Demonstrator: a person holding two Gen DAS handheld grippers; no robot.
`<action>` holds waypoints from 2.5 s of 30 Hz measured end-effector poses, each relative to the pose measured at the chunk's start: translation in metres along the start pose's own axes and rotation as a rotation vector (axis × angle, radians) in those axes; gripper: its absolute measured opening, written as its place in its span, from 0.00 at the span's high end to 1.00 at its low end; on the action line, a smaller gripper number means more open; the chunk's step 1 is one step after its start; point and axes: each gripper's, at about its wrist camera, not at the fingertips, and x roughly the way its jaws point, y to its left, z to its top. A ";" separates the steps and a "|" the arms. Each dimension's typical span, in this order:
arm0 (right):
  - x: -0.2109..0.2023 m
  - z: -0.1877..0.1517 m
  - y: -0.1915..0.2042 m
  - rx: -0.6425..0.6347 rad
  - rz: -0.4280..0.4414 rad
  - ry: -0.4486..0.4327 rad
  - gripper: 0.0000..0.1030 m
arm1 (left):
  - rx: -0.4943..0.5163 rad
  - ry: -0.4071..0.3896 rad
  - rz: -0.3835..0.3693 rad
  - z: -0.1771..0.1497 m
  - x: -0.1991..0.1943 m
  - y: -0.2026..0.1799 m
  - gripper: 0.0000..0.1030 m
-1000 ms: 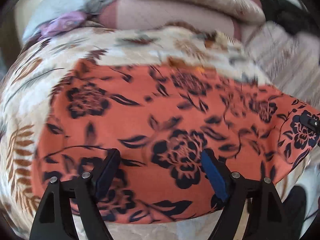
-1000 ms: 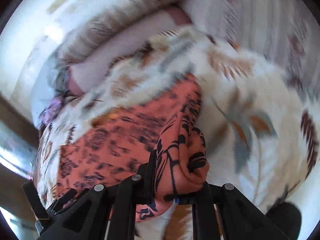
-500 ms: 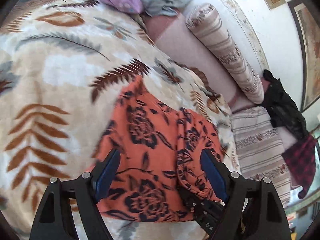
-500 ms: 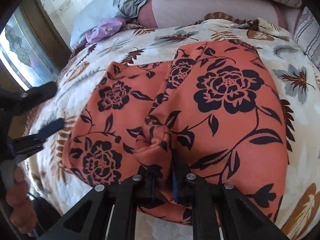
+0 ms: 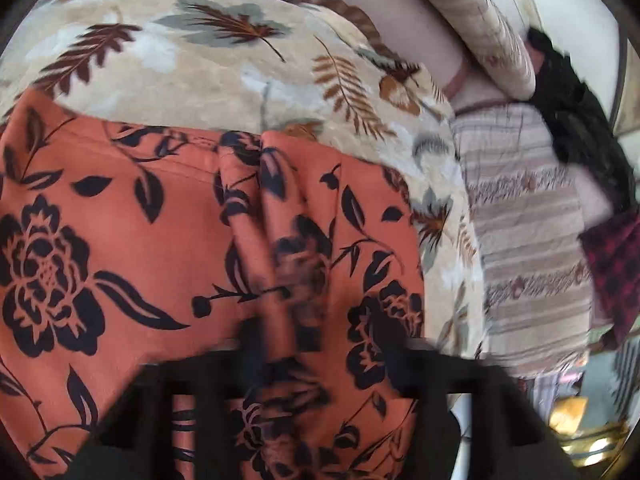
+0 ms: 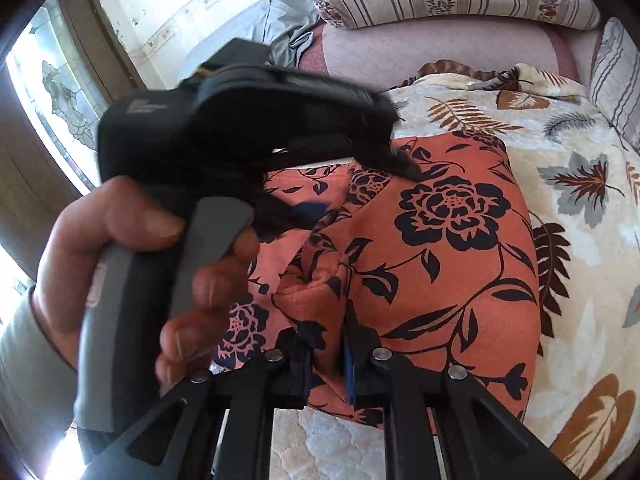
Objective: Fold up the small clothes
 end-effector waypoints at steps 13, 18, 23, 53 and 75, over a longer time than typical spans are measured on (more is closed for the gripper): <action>0.058 0.012 0.088 -0.124 0.136 0.093 0.88 | 0.023 -0.068 0.118 0.000 -0.064 0.112 0.84; 0.060 0.013 0.097 -0.110 0.137 0.101 0.88 | 0.138 -0.149 0.076 -0.006 -0.090 0.093 0.85; 0.048 0.032 0.114 -0.116 0.171 0.059 0.88 | 0.153 -0.162 0.097 0.000 -0.107 0.112 0.85; -0.002 -0.048 0.021 0.016 0.332 0.012 0.26 | -0.008 -0.262 0.222 -0.104 -0.164 0.121 0.77; 0.059 -0.007 -0.096 0.462 0.295 0.191 0.68 | 0.182 -0.307 0.555 -0.096 -0.083 0.075 0.43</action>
